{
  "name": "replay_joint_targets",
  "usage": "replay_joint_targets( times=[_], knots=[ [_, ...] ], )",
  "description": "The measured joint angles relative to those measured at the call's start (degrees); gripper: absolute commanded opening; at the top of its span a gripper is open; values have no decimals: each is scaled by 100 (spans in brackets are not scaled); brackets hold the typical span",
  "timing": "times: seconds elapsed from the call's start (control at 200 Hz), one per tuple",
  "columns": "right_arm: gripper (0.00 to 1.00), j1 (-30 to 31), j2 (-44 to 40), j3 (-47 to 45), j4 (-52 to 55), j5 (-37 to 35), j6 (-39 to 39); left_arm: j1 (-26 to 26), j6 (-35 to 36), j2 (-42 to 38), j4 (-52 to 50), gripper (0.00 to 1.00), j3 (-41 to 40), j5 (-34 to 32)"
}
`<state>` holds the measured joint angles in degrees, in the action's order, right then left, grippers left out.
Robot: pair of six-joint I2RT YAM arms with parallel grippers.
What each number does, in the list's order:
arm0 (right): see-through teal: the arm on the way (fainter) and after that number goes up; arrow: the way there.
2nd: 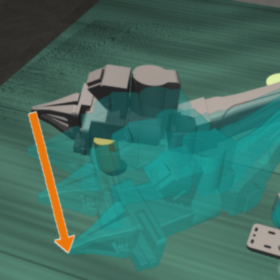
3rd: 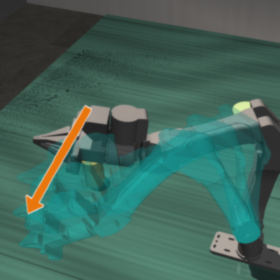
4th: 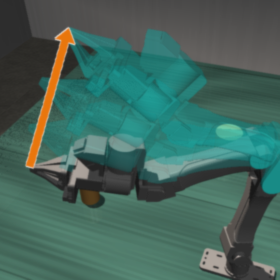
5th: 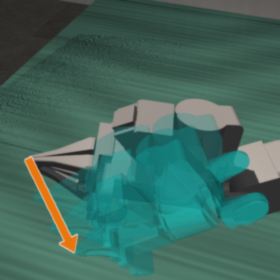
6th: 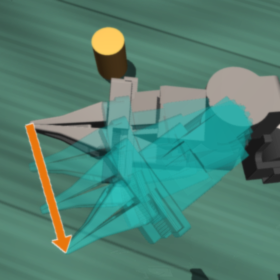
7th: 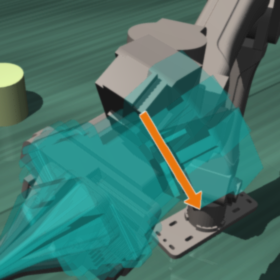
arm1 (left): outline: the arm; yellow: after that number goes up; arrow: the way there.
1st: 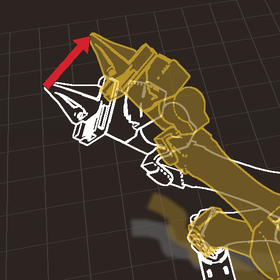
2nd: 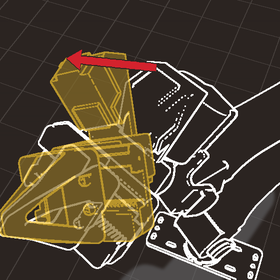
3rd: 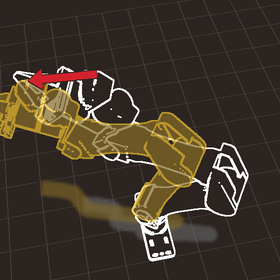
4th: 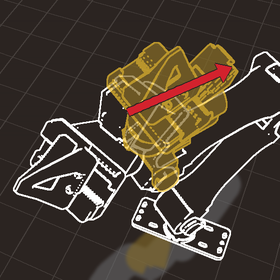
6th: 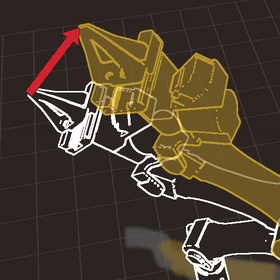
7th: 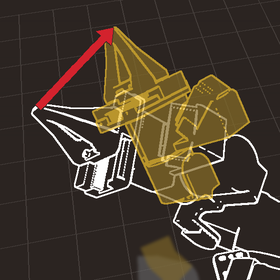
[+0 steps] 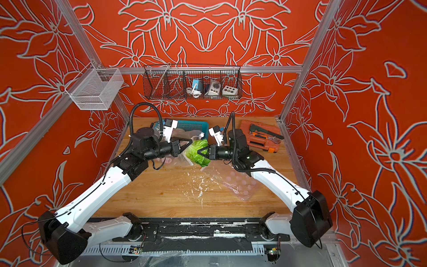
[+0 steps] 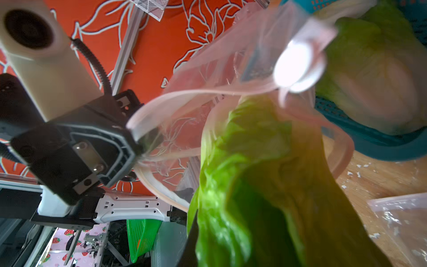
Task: Put the chinese cabbages into a zipper bag and zip it
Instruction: Place the Chinese cabbage in the zipper food storage bag.
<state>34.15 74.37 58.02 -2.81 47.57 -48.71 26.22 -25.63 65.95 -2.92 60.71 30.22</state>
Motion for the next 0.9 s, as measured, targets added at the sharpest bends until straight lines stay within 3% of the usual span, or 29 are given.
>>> replay_joint_targets(
  times=[0.155, 0.445, 0.691, 0.901],
  knots=[
    [0, 9, 46, -240, -975, 46, -616, 85, -186, 0, 234, 0, -131, 57],
    [0, 24, 302, -184, -1132, -164, -938, 264, -385, 0, 452, 0, -341, 52],
    [0, 133, 450, 22, -667, -682, -929, 267, -579, 0, 704, 0, -319, -17],
    [0, 697, 901, 901, 741, -1657, -313, 254, -664, 0, 750, 0, -326, -133]
  ],
)
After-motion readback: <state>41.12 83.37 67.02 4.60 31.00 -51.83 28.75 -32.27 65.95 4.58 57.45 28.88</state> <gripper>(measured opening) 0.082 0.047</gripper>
